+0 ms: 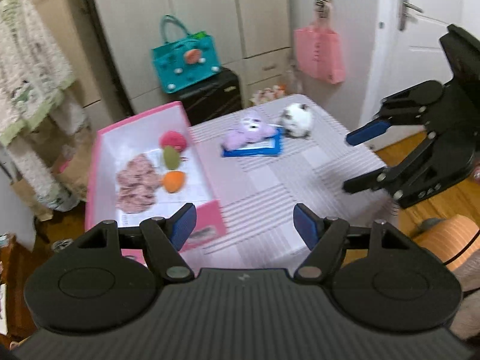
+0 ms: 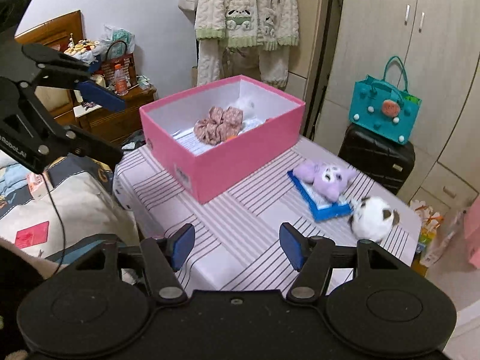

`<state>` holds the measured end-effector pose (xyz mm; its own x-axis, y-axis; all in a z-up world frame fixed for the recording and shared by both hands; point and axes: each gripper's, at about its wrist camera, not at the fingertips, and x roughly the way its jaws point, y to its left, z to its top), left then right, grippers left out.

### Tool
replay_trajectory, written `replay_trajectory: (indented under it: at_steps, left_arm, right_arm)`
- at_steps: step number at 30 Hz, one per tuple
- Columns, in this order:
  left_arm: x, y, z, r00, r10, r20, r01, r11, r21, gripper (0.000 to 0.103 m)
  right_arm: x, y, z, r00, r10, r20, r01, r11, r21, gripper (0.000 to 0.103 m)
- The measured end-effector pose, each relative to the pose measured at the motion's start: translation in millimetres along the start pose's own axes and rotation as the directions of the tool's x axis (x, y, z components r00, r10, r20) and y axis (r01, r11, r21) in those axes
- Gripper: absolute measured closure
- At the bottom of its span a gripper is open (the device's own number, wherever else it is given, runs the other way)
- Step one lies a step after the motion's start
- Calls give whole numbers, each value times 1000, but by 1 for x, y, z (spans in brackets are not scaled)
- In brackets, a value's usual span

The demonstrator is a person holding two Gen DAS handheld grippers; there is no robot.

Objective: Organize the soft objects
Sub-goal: 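Move both tools back toward the purple plush on the blue packet, then grasp the purple plush toy with the left gripper while the right gripper also grips it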

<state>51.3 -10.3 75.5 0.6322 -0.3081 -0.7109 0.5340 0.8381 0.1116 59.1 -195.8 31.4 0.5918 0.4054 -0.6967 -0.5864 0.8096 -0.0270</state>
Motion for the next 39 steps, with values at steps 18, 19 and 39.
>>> replay_trajectory:
  at_steps: [18, 19, 39]
  left_arm:
    - [97, -40, 16, 984, -170, 46, 173, 984, -52, 29]
    - [103, -38, 19, 985, -162, 55, 165, 984, -62, 28]
    - [231, 22, 89, 987, -151, 46, 158, 928, -337, 25]
  right_arm:
    - [35, -41, -40, 988, -70, 140, 77, 996, -42, 24]
    - [40, -47, -39, 984, -77, 158, 84, 996, -41, 23]
    - [175, -128, 9, 982, -95, 162, 87, 995, 56, 15]
